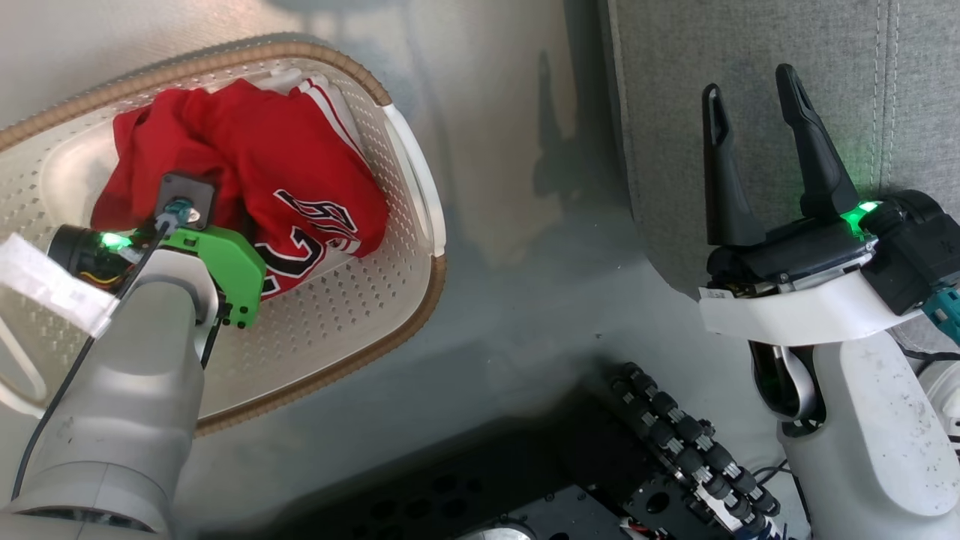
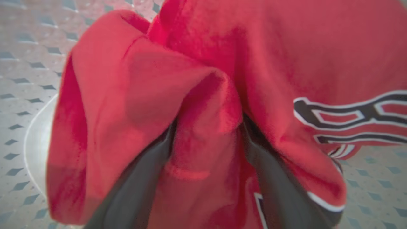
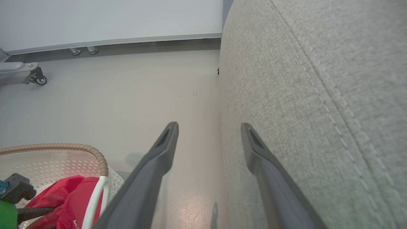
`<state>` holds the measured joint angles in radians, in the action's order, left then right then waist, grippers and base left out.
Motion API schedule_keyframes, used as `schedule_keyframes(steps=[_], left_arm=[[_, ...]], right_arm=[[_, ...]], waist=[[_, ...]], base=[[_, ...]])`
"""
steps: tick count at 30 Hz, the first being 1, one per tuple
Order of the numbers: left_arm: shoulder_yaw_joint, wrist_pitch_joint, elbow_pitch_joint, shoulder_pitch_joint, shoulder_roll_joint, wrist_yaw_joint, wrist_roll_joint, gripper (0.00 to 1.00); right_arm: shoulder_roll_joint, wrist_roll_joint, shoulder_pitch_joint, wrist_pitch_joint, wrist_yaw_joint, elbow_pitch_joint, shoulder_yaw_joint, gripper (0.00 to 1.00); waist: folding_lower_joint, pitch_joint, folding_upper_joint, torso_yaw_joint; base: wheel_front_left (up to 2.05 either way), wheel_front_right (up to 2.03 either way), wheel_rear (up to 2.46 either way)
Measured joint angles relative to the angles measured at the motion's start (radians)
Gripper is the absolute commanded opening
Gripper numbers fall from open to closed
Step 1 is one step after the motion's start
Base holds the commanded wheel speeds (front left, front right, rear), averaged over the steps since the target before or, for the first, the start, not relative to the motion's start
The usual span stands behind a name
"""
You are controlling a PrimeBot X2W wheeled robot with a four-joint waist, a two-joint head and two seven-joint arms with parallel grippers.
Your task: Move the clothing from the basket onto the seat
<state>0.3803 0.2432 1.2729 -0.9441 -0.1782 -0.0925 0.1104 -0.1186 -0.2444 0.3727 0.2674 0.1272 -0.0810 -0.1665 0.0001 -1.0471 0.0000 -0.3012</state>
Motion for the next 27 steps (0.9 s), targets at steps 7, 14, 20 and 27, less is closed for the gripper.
schedule_keyframes(steps=[7,14,20,27], left_arm=[[0.055,-0.078,0.011,-0.023,0.0,-0.021,-0.026,1.0],[0.084,-0.133,0.014,-0.032,-0.008,-0.027,-0.034,0.0],[0.091,-0.133,0.016,-0.033,-0.024,-0.031,-0.019,0.0],[0.064,-0.095,0.016,-0.013,-0.028,-0.031,0.029,0.0]], right_arm=[[0.003,0.0,0.0,0.004,0.0,-0.007,-0.007,1.0],[0.008,0.001,0.0,0.004,0.0,-0.002,-0.014,1.0],[0.014,-0.002,0.01,0.004,0.0,0.013,-0.017,1.0],[0.014,-0.007,0.026,-0.002,0.004,0.041,-0.025,1.0]], waist=[[-0.0001,-0.019,0.0,-0.01],[-0.0001,-0.019,0.0,-0.019],[-0.0001,-0.008,0.0,-0.025],[-0.0001,0.033,0.0001,-0.031]], base=[[0.0,0.0,0.0],[0.0,0.0,0.0],[0.0,0.0,0.0],[0.0,0.0,0.0]])
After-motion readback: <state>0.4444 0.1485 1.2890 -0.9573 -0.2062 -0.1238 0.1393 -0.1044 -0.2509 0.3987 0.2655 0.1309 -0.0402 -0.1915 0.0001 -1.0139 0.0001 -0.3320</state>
